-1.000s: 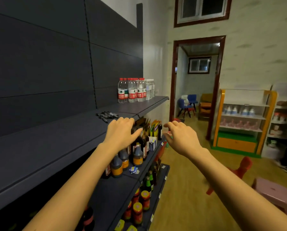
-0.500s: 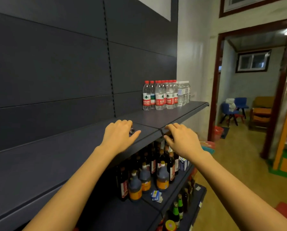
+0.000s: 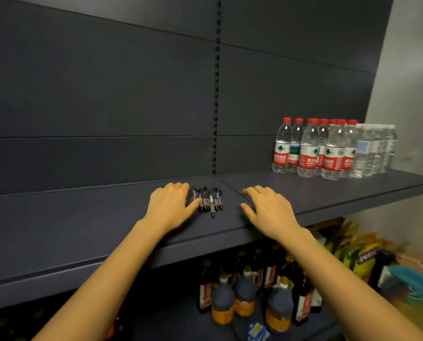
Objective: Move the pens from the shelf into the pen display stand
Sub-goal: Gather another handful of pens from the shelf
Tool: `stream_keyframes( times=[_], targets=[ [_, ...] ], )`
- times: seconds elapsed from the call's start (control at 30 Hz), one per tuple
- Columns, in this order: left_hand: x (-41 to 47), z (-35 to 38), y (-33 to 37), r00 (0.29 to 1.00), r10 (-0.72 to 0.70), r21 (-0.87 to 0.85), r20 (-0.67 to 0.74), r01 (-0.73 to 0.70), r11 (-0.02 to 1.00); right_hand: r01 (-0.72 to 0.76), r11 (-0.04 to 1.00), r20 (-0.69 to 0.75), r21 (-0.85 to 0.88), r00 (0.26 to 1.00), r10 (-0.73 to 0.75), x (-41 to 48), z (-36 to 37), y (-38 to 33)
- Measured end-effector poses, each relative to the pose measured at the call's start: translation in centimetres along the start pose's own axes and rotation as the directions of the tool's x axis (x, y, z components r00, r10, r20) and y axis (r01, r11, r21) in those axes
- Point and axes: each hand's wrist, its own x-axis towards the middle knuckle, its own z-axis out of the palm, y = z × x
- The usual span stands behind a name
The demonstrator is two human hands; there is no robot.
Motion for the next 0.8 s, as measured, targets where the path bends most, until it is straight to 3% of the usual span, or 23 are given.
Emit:
stream_keyframes(
  times=[0.27,0.47,0.8],
  targets=[
    [0.2,1.2,0.9,0.968,-0.242,0.076,0.068,0.237,0.969,0.185,0.975,0.01,0.125,0.982,-0.187,5.0,2.9,2.0],
    [2.7,2.0,1.9,0.925,-0.362,0.018,0.116,0.363,0.932,0.255,0.951,-0.023,0.177,0.967,-0.256,8.2,4.3,2.4],
    [7.7,3.8,3.6,0.783,-0.509,-0.063,0.357,0.564,0.823,0.3,0.927,-0.034,0.225,0.953,-0.3,12.1,5.5,3.1]
  ],
)
